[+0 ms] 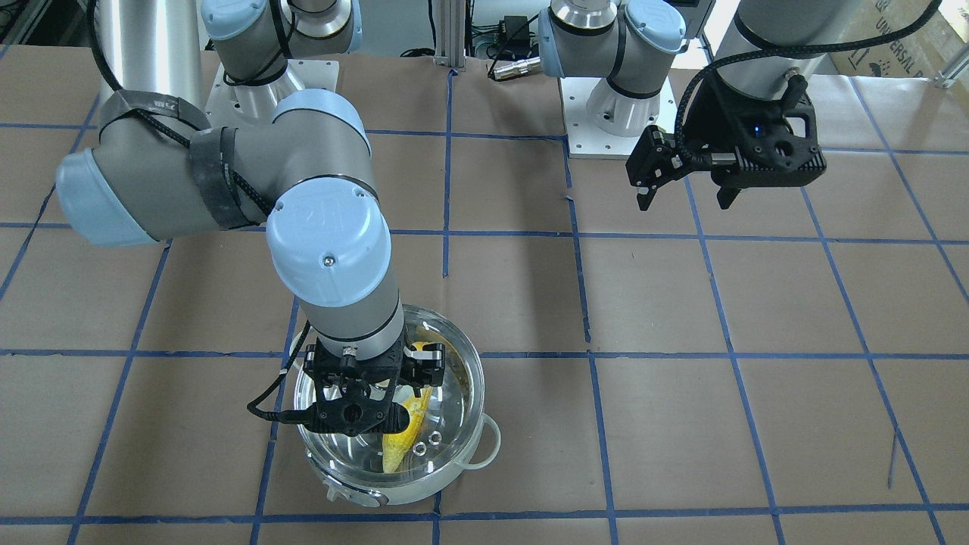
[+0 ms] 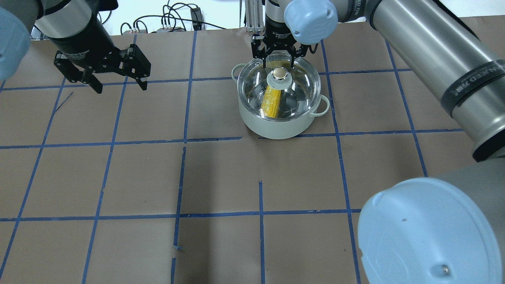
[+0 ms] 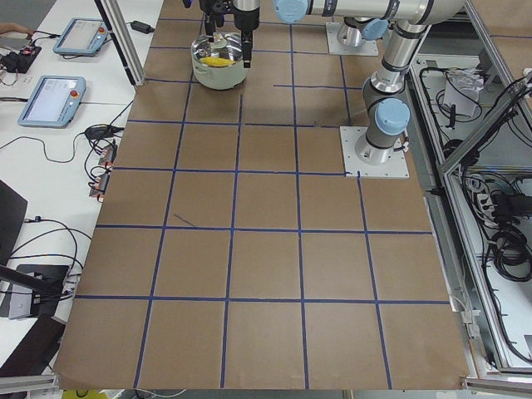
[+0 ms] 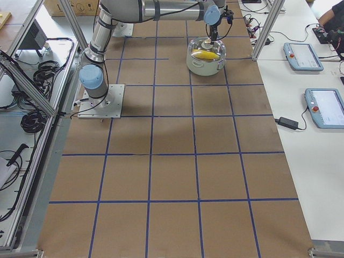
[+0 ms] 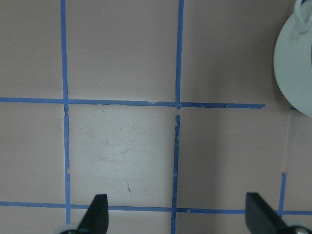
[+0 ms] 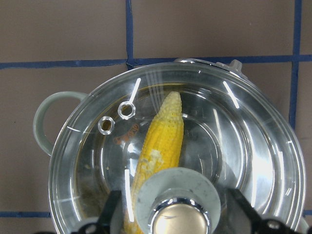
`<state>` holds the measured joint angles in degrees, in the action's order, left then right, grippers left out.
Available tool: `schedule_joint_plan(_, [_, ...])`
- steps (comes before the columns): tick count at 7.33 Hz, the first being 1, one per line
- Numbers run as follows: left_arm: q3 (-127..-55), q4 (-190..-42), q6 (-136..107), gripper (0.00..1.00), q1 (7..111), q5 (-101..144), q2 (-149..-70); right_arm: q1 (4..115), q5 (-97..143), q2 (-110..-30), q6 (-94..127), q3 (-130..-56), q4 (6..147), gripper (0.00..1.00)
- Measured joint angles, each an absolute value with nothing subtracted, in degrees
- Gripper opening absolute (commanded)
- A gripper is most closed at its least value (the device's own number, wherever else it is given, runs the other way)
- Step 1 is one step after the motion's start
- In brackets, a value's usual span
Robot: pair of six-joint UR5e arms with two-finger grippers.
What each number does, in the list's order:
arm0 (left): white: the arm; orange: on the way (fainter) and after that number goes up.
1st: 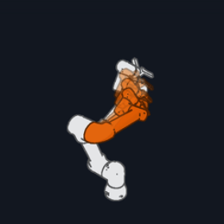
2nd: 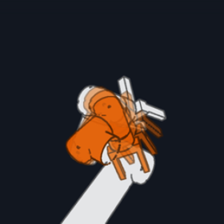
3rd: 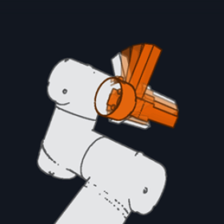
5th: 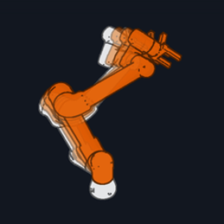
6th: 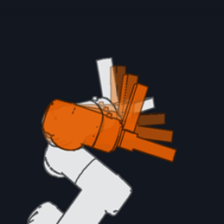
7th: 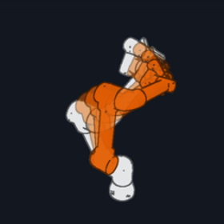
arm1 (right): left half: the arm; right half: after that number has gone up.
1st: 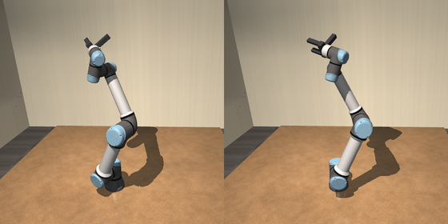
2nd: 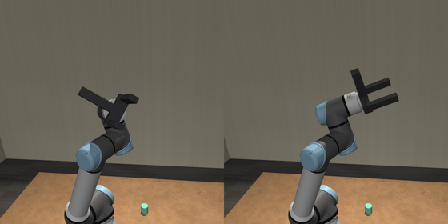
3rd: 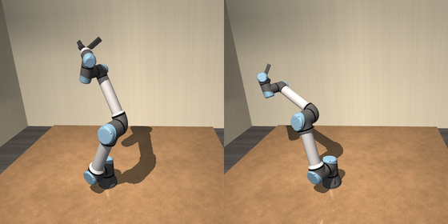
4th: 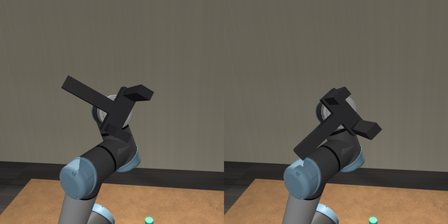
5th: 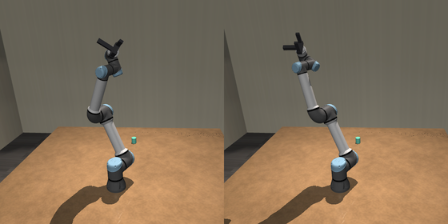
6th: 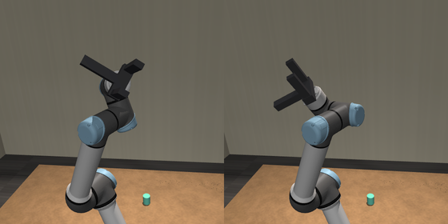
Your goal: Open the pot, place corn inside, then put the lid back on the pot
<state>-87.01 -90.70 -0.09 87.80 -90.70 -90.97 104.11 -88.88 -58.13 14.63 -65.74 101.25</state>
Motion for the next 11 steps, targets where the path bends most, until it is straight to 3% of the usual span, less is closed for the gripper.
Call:
schedule_joint_plan(3, [-87.1,-90.7,-0.1,1.0,87.8,-90.7,-91.0,100.6,-89.0,-65.8,12.4,-67.4,99.1,1.0])
schedule_joint_plan(7, [-87.1,-90.7,-0.2,1.0,87.9,-90.8,-90.9,92.5,-89.0,-81.6,6.3,-82.1,97.7,1.0])
schedule_joint_plan(11, [-87.2,-90.7,-0.2,1.0,88.0,-90.8,-90.9,91.2,-89.1,-85.6,5.8,-88.0,97.0,1.0])
